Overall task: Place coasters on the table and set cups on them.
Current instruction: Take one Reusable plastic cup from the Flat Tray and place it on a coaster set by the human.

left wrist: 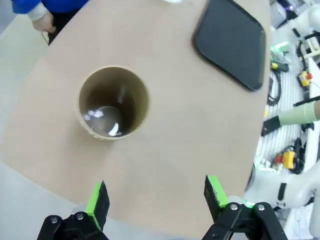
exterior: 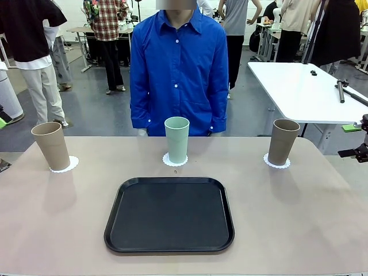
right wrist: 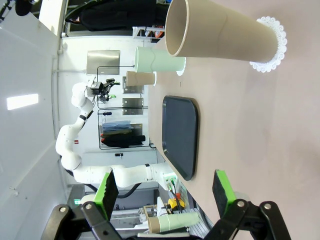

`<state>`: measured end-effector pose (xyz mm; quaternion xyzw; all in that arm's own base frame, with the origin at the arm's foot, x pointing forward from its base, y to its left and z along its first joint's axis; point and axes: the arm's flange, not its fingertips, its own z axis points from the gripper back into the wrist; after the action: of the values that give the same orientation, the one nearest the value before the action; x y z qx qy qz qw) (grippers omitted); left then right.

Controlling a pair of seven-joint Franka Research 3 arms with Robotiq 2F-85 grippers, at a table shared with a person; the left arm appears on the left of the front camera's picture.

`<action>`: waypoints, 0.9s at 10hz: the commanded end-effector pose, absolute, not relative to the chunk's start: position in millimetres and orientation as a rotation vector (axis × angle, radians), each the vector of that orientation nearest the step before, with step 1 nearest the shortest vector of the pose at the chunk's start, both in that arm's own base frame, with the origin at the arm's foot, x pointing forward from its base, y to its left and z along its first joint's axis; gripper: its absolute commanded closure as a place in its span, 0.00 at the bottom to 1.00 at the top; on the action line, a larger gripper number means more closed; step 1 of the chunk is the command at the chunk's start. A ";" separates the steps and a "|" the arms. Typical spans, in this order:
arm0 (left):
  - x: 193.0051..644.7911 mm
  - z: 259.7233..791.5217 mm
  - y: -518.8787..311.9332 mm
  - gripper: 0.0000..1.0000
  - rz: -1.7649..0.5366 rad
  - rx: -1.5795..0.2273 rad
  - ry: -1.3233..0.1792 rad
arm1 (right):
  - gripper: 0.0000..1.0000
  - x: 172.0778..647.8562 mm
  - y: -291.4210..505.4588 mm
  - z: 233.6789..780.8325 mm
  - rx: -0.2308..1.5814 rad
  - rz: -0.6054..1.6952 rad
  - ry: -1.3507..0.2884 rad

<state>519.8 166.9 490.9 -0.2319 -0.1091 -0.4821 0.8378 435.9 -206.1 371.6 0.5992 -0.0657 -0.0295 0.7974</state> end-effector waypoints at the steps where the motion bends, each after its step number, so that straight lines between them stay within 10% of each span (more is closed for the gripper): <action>1: 494.2 506.0 139.8 0.00 -1.058 -0.406 -0.142 | 0.00 435.1 -206.7 372.2 1.288 -0.064 -0.141; 9: 474.4 538.3 127.2 0.00 -1.082 -0.267 -0.129 | 0.00 435.1 -206.7 372.2 1.288 -0.064 -0.141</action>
<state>469.1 125.9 535.5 -0.1192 -0.0658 -0.5092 0.8498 435.9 -206.2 371.6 0.5992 -0.0657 -0.0295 0.7974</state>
